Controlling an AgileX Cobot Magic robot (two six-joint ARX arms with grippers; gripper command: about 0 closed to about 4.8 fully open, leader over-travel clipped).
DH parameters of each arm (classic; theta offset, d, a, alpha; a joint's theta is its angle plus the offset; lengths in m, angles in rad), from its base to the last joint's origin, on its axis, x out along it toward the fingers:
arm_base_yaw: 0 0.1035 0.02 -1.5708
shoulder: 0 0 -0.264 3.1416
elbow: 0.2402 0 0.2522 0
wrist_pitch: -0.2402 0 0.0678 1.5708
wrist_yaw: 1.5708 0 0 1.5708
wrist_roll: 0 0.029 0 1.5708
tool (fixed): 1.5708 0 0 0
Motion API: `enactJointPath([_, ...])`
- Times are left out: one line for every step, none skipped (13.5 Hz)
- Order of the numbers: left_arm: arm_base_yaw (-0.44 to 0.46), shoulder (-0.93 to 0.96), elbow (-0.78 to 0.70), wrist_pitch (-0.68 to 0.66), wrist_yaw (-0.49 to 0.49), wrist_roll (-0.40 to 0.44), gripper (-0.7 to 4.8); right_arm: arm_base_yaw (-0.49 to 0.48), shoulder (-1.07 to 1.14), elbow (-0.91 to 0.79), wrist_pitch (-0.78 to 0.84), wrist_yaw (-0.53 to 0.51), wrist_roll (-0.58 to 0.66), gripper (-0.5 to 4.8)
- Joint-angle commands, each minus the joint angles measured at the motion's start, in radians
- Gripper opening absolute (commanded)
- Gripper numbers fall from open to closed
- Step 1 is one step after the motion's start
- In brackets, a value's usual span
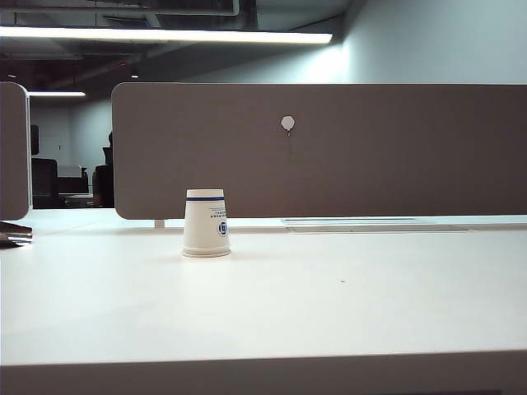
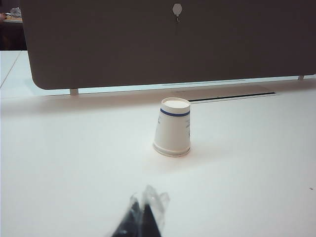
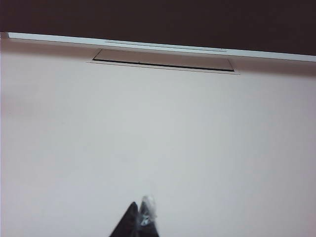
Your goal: Carefully pick up the cup on the right and stack it on top of the cup on the left.
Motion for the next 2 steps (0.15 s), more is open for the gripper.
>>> enactJointPath([-0.001, 0.0, 0.002, 0.006, 0.003, 0.001, -0.05, -0.001, -0.002, -0.002, 0.017, 0.001, -0.002, -0.01])
enactJointPath([-0.001, 0.0, 0.002, 0.006, 0.003, 0.001, -0.05, -0.001, -0.002, -0.002, 0.017, 0.001, -0.002, -0.01])
